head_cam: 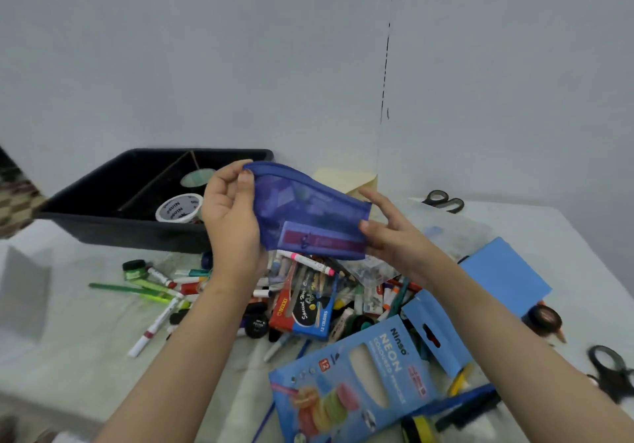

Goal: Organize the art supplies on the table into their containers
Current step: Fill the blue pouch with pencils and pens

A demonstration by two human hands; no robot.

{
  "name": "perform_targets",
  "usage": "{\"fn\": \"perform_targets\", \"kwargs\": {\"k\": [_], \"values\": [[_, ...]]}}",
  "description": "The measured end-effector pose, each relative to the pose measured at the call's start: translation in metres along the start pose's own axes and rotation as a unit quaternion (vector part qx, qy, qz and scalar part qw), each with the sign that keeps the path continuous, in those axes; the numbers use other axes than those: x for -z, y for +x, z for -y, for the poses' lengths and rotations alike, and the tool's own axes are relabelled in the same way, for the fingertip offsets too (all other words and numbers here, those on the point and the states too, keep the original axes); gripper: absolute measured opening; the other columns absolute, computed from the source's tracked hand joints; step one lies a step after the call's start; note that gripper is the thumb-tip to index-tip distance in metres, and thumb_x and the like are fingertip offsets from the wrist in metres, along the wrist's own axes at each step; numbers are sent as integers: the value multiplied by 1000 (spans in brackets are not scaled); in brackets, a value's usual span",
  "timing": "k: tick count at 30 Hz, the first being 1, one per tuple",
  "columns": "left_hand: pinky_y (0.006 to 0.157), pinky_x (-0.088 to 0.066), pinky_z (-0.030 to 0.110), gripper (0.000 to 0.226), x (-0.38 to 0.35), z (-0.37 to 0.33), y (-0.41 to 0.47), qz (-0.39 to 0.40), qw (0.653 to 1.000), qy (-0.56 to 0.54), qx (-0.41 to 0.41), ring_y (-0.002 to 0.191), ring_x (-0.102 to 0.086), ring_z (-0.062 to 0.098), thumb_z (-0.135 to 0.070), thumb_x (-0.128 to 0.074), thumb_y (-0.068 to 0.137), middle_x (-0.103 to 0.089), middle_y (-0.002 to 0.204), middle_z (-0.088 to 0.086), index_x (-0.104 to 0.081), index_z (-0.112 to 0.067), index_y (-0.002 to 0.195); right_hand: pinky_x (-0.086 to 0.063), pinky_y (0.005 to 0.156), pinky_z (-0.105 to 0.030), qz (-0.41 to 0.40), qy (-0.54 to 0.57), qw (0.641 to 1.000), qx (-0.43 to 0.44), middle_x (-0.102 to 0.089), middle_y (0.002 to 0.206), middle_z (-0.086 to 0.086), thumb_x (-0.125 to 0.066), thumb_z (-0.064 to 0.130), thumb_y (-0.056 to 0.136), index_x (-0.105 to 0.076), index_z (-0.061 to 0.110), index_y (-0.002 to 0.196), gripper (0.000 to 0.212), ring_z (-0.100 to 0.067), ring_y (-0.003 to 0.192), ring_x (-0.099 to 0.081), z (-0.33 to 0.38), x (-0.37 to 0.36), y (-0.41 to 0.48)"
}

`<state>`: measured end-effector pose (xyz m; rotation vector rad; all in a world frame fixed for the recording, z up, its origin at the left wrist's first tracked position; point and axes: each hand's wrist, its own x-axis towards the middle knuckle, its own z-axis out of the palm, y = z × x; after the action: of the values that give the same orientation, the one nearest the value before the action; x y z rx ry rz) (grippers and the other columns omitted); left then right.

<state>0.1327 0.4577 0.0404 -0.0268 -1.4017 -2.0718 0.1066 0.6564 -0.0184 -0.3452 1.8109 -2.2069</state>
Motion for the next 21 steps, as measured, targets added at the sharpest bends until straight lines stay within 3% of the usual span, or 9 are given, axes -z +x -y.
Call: {"fn": "perform_targets", "kwargs": {"k": [3,6,8,10,15,18,21], "values": [[63,-52,19,16,12,-6,6,-15,999,2,28,66,-58,3,-8,-43,98,-60,84,-1,-56,-15,91,-57,76,-31,23,-4,1000,3,-68,108,-7,-64,3,80,-50,33,126,57,-23,92,-67,3,-5,0],[61,-53,20,17,31,-7,16,22,998,23,62,65,-60,5,-7,-44,97,-61,85,0,-57,-16,91,-57,69,-33,81,-31,996,-25,-57,127,-7,-69,2,70,-51,45,125,71,-26,96,-66,8,-8,-1],[61,-54,22,21,46,-4,20,43,996,27,80,67,-60,8,-4,-42,97,-62,88,-1,-56,-17,91,-58,69,-36,125,-52,990,-40,-57,129,-4,-65,4,68,-56,44,122,68,-28,99,-65,13,-12,1],[58,-53,21,25,62,-1,26,45,994,40,93,65,-60,8,-1,-40,97,-63,84,-2,-56,-18,87,-58,70,-36,155,-47,985,-57,-66,117,-2,-65,5,67,-63,38,116,58,-29,95,-66,18,-19,5],[52,-51,19,45,103,0,59,69,982,63,163,60,-59,10,1,-39,94,-65,69,-3,-64,-19,63,-59,62,-32,229,19,969,-90,-67,116,-8,-77,14,58,-69,29,110,55,-26,89,-68,23,-50,30],[50,-49,18,44,121,-7,84,90,976,87,178,57,-58,10,5,-36,88,-65,65,-2,-66,-16,63,-59,61,-30,281,-27,954,-103,-68,114,-3,-65,7,70,-70,29,107,44,-25,88,-68,28,-82,47],[47,-47,17,51,148,-18,124,129,966,141,173,54,-58,9,8,-39,86,-65,62,-3,-68,-20,56,-58,62,-29,281,-82,951,-96,-68,111,-7,-59,8,78,-70,29,107,37,-25,86,-68,27,-125,73]]}}
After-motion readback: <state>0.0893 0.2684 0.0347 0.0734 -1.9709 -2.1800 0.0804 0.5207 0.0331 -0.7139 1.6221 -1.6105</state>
